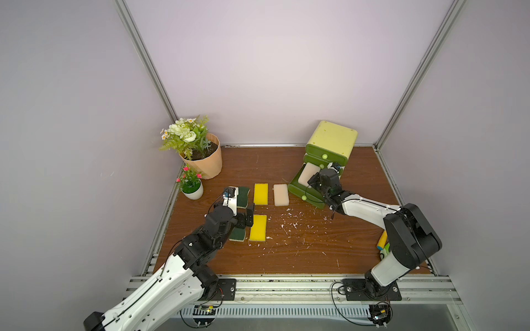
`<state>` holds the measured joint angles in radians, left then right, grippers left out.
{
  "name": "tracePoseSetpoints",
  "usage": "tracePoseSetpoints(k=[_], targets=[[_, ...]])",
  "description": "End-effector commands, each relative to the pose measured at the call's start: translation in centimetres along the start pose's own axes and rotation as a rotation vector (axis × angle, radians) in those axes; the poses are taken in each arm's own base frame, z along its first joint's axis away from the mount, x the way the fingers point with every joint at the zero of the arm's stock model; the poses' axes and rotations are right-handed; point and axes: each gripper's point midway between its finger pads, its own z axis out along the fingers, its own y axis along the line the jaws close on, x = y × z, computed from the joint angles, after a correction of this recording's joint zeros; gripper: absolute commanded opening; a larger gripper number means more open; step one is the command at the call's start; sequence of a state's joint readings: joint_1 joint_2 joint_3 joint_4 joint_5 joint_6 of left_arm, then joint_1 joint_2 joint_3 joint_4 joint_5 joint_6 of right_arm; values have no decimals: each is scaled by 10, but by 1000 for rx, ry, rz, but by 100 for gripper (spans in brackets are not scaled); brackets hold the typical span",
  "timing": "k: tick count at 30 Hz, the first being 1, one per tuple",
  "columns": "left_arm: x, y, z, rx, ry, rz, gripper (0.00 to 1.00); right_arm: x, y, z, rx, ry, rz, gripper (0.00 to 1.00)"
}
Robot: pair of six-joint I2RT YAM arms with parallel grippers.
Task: Take the sponge out of the drawer
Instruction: Pick up the sponge from the drawer.
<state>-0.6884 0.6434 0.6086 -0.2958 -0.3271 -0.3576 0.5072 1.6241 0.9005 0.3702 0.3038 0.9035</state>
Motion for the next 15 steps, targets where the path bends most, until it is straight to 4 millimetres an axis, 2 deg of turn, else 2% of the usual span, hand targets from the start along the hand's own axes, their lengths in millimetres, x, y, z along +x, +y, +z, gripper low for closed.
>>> tracePoseSetpoints(k=[1,15], targets=[[1,5,1,-23,-5,15,98,-18,18,-13,-76,-37,-4,0],[2,7,2,-38,-3,25,98,-19,24,-42,-149,-6,-19,0]])
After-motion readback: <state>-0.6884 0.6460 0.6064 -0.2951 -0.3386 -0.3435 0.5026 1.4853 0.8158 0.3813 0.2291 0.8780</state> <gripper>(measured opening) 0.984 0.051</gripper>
